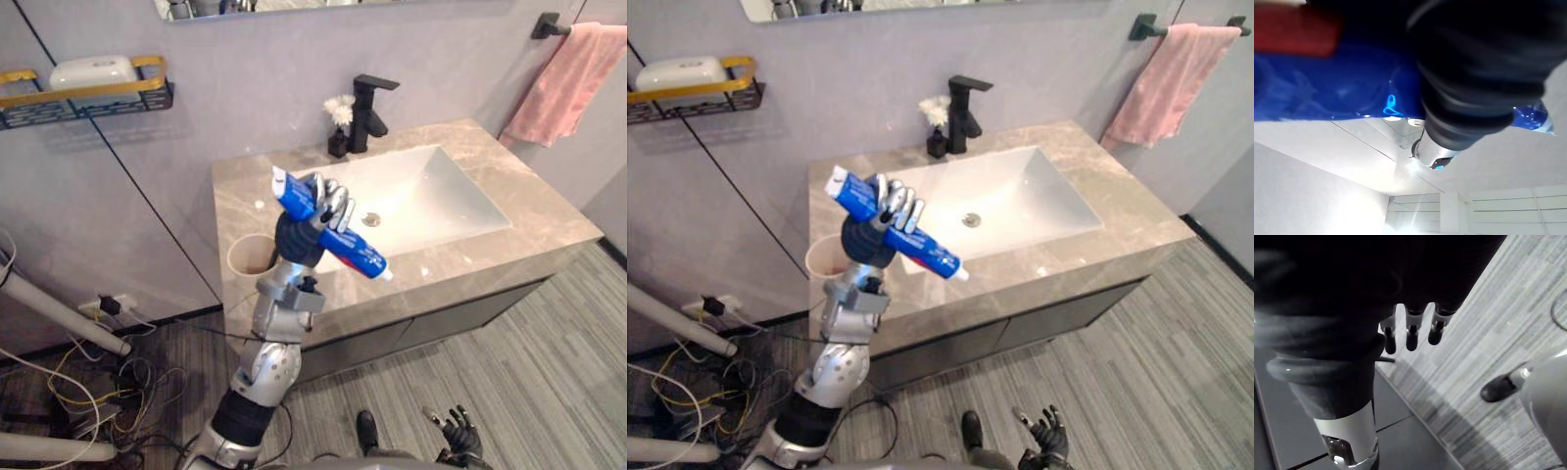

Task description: Organize washtable

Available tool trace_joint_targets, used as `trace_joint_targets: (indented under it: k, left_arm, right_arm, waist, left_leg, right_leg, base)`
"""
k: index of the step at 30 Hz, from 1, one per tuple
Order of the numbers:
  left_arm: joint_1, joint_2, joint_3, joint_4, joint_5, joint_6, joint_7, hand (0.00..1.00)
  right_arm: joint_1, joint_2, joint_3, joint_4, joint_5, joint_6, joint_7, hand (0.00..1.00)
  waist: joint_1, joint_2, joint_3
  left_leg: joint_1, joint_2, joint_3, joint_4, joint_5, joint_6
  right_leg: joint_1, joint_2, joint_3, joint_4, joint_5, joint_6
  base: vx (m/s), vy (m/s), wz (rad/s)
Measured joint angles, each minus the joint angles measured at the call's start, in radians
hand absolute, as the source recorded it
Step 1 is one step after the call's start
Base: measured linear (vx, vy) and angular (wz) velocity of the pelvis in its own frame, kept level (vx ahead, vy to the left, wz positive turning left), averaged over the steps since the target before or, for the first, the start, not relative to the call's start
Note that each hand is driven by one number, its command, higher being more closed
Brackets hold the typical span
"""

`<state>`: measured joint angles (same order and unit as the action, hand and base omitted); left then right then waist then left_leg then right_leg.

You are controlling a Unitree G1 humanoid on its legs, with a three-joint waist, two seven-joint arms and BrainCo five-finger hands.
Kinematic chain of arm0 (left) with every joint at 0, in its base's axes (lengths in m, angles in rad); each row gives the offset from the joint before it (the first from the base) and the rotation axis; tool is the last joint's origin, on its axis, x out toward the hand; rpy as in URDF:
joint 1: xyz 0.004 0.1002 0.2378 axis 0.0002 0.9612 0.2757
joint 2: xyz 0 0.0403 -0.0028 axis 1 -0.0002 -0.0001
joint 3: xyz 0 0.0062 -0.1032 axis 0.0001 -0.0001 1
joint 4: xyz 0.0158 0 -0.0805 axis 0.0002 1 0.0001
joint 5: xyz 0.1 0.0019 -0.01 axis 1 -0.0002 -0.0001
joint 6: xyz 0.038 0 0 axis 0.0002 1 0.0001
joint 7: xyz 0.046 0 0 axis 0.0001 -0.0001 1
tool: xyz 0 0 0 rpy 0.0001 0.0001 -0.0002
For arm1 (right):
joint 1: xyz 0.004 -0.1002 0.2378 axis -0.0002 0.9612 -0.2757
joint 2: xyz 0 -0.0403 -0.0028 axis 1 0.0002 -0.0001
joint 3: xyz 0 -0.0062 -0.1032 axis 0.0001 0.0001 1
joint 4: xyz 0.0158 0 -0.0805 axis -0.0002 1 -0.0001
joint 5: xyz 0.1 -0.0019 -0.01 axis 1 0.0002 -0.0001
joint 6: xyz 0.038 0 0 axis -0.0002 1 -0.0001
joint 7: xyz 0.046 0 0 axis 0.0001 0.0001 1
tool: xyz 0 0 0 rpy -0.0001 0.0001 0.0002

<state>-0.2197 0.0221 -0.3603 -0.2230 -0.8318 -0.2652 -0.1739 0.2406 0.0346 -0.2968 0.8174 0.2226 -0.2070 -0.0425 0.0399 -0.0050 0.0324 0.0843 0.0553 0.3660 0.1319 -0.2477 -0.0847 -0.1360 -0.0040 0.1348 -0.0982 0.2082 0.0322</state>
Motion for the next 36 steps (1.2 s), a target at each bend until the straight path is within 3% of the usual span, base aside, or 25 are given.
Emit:
trace_joint_targets:
  k: [17,30,36]
  left_arm:
    - [0.002,0.027,0.002,0.0,0.018,-0.004,0.0,1.0]
    - [0.118,0.18,-0.009,0.003,-0.005,0.099,-0.084,1.0]
    - [0.141,0.297,-0.066,0.003,-0.054,0.148,-0.114,1.0]
  right_arm:
    - [-0.051,-0.045,0.089,0.106,-0.059,0.019,0.017,0.0]
    - [-0.09,-0.087,0.141,0.15,-0.097,0.027,0.029,0.0]
    - [-0.117,-0.102,0.161,0.151,-0.116,0.039,0.047,0.0]
  waist:
    - [0.001,-0.027,-0.005]
    - [0.0,-0.029,-0.005]
    - [-0.001,-0.029,-0.004]
  left_leg:
    - [-0.005,-0.009,-0.031,-0.002,0.007,0.006]
    - [-0.001,-0.015,-0.031,-0.004,0.008,0.009]
    - [-0.001,-0.017,-0.031,-0.003,0.009,0.01]
  right_leg:
    - [0.006,-0.014,-0.027,0.0,-0.004,0.005]
    - [0.006,-0.016,-0.022,0.0,-0.004,0.006]
    - [0.006,-0.017,-0.022,0.0,-0.004,0.006]
  base:
    - [-0.01,-0.006,0.05]
    - [0.0,0.0,0.0]
    - [0.0,0.0,0.0]
